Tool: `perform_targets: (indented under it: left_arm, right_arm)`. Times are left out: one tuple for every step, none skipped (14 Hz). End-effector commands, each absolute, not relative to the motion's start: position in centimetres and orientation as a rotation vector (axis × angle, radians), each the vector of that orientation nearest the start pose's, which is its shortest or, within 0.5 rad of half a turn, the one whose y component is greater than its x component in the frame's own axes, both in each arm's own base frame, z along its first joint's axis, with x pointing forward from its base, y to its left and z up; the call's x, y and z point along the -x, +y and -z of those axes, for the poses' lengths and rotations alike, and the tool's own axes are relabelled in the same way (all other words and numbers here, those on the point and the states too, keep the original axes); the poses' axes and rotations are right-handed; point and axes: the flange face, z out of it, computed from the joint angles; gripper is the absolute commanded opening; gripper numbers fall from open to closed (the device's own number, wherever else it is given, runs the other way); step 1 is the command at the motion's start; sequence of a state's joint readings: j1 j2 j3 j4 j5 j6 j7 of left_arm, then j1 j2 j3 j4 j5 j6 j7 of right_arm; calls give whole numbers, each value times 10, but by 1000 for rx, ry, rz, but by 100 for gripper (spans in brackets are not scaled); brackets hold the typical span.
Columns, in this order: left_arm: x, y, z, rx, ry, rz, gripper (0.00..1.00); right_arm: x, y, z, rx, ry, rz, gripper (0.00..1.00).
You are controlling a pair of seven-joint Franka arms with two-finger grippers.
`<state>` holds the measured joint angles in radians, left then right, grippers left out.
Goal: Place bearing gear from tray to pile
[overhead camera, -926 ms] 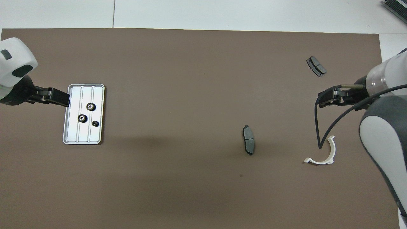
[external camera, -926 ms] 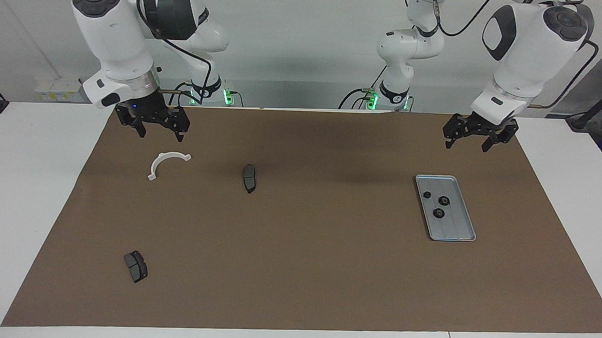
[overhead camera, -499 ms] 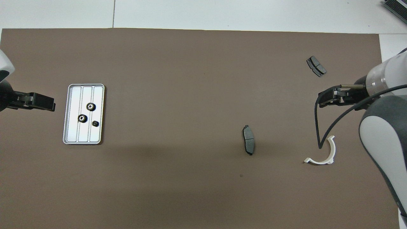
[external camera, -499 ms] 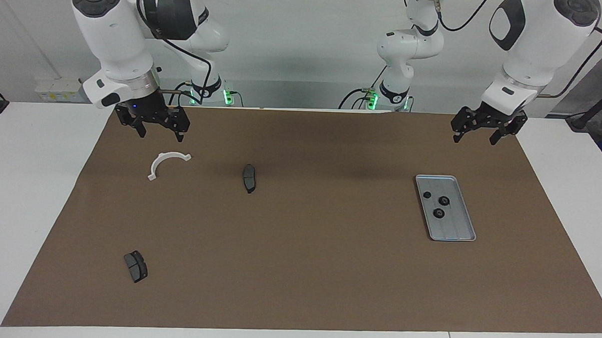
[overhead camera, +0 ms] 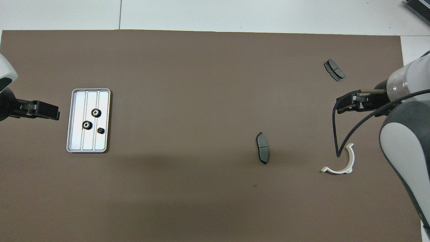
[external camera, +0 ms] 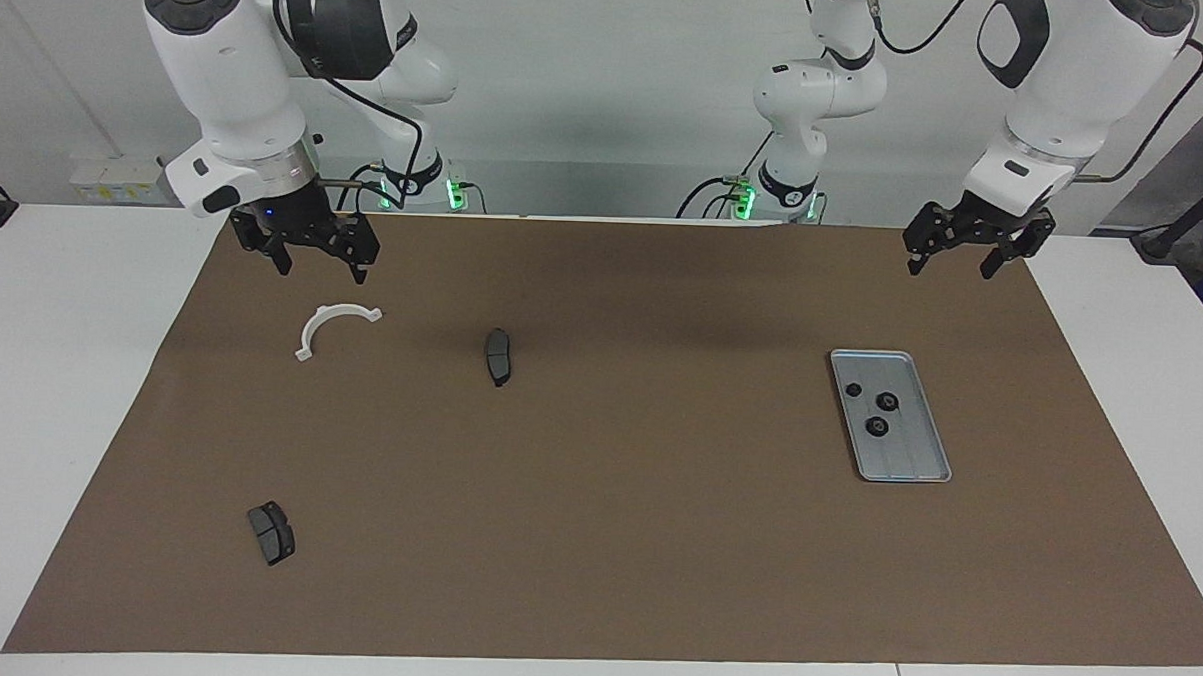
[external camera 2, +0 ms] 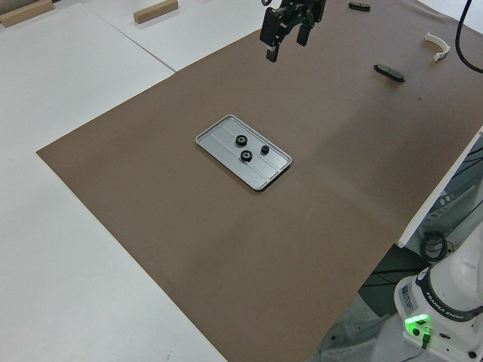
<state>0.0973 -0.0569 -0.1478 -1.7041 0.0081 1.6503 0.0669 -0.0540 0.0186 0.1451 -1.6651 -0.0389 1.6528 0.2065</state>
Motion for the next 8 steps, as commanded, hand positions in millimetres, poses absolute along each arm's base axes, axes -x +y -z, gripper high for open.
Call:
perform_targets:
  left_arm:
    - [-533, -29, -598, 3131, 167, -21, 100]
    - [-534, -27, -598, 3131, 160, 3, 100]
    - [-535, -25, -596, 3131, 157, 18, 100]
    - [-536, -23, -595, 3131, 147, 41, 100]
    - [-535, -22, -589, 3130, 145, 51, 100]
    - [-534, -22, -581, 3131, 142, 53, 100]
    - [-532, -21, -573, 3130, 127, 56, 100]
    - [-532, -18, -560, 3131, 112, 49, 100]
  right_arm:
    - [-557, 44, -578, 3156, 155, -45, 100]
    - [-557, 44, -578, 3156, 155, -45, 100]
    - [-557, 44, -578, 3156, 155, -45, 100]
    - [-557, 44, -578, 3156, 155, -45, 100]
    - [-557, 44, -578, 3156, 155, -45, 100]
    - [-557, 44, -578, 3156, 155, -45, 100]
    - [-557, 44, -578, 3156, 155, -45, 100]
    - [-557, 44, -578, 3156, 155, -45, 100]
